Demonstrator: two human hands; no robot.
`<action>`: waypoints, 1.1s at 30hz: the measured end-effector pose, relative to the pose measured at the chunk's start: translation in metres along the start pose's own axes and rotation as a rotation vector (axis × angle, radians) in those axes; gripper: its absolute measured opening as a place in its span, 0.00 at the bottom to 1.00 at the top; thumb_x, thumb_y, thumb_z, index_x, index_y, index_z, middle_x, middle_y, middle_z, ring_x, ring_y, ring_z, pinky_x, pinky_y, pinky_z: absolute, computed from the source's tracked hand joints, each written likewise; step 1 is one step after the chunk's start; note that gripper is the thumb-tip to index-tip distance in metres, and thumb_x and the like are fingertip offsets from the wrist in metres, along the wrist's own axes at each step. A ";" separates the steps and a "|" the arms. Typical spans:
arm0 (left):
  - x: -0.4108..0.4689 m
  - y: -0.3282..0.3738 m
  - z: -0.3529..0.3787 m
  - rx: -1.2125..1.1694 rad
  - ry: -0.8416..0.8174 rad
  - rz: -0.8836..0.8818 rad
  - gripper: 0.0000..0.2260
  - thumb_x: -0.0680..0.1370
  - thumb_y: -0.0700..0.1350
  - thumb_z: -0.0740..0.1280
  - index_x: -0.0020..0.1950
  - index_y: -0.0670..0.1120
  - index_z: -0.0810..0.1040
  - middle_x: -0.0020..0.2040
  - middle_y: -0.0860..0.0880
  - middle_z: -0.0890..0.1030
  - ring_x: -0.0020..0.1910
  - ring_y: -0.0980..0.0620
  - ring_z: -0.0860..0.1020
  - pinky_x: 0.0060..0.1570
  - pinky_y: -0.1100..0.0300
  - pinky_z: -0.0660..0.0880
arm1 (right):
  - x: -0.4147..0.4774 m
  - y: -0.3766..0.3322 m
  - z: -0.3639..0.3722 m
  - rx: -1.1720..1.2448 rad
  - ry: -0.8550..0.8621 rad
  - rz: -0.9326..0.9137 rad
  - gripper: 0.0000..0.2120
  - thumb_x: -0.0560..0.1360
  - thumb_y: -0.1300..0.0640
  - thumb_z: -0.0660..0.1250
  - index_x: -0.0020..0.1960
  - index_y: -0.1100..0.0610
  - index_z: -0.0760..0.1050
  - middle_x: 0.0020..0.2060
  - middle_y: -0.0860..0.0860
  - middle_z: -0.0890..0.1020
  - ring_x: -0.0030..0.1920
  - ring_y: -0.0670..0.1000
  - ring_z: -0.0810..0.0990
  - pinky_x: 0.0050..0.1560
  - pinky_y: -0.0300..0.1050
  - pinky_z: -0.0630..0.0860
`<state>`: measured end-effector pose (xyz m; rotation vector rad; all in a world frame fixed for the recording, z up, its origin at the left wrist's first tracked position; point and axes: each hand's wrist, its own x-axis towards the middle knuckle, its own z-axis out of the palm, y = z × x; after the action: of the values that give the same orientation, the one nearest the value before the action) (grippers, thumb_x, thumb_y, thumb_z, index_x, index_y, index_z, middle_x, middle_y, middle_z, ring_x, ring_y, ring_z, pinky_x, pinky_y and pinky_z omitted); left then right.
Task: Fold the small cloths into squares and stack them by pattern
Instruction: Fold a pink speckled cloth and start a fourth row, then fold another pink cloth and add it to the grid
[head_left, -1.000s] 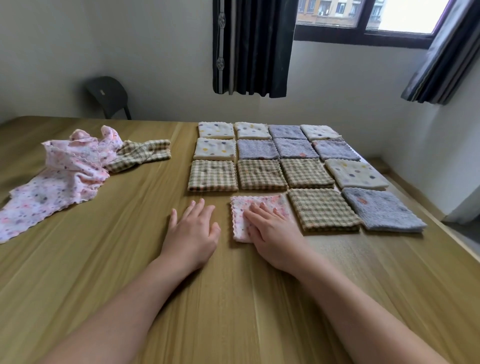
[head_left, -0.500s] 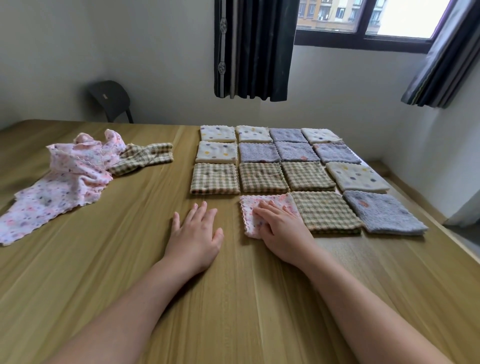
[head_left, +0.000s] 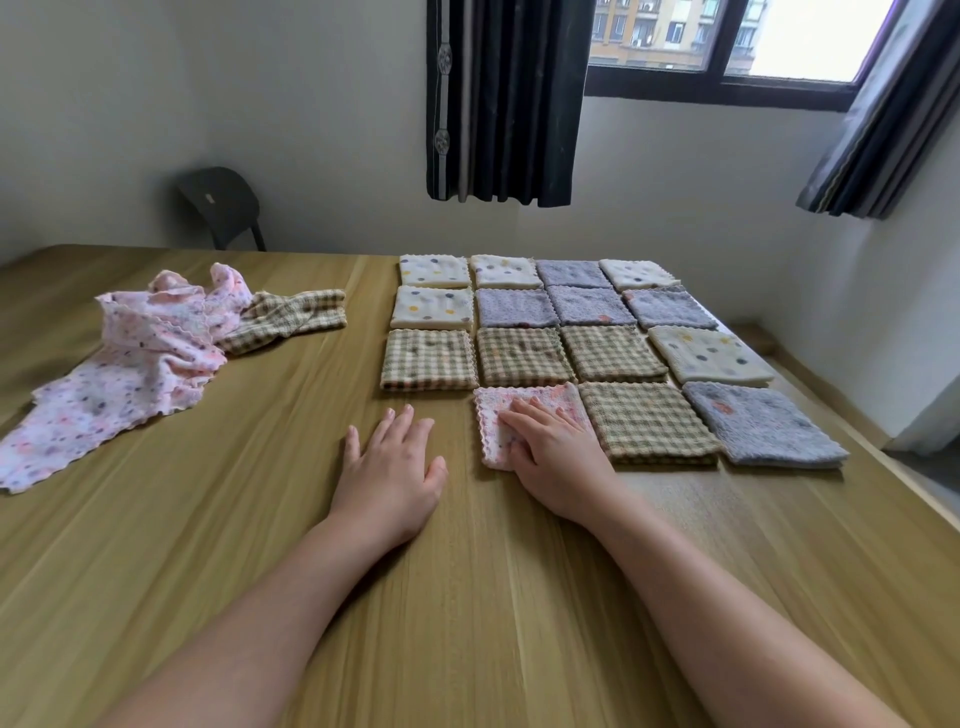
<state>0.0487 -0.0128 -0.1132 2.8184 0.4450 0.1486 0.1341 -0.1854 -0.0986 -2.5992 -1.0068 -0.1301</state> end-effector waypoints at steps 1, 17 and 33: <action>0.000 0.000 0.000 0.000 -0.001 -0.001 0.24 0.82 0.53 0.53 0.77 0.50 0.55 0.79 0.49 0.50 0.78 0.52 0.46 0.74 0.44 0.40 | 0.000 0.000 0.001 0.004 0.000 0.000 0.20 0.81 0.55 0.55 0.72 0.52 0.67 0.72 0.47 0.68 0.74 0.47 0.60 0.72 0.42 0.52; 0.027 -0.141 -0.060 0.169 0.306 -0.252 0.24 0.79 0.49 0.60 0.75 0.49 0.64 0.79 0.44 0.54 0.77 0.44 0.49 0.72 0.39 0.47 | 0.060 -0.090 0.013 0.088 -0.101 -0.252 0.21 0.81 0.56 0.56 0.74 0.54 0.65 0.75 0.49 0.63 0.76 0.50 0.58 0.74 0.47 0.56; 0.052 -0.199 -0.054 0.120 0.254 -0.353 0.25 0.80 0.55 0.51 0.77 0.56 0.53 0.79 0.48 0.52 0.78 0.44 0.45 0.73 0.39 0.44 | 0.298 -0.249 0.105 0.298 0.005 -0.107 0.15 0.79 0.50 0.55 0.61 0.52 0.73 0.57 0.55 0.73 0.60 0.57 0.70 0.59 0.55 0.69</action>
<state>0.0328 0.1996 -0.1166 2.7883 1.0298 0.4182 0.1854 0.2116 -0.0626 -2.2769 -1.0746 -0.0108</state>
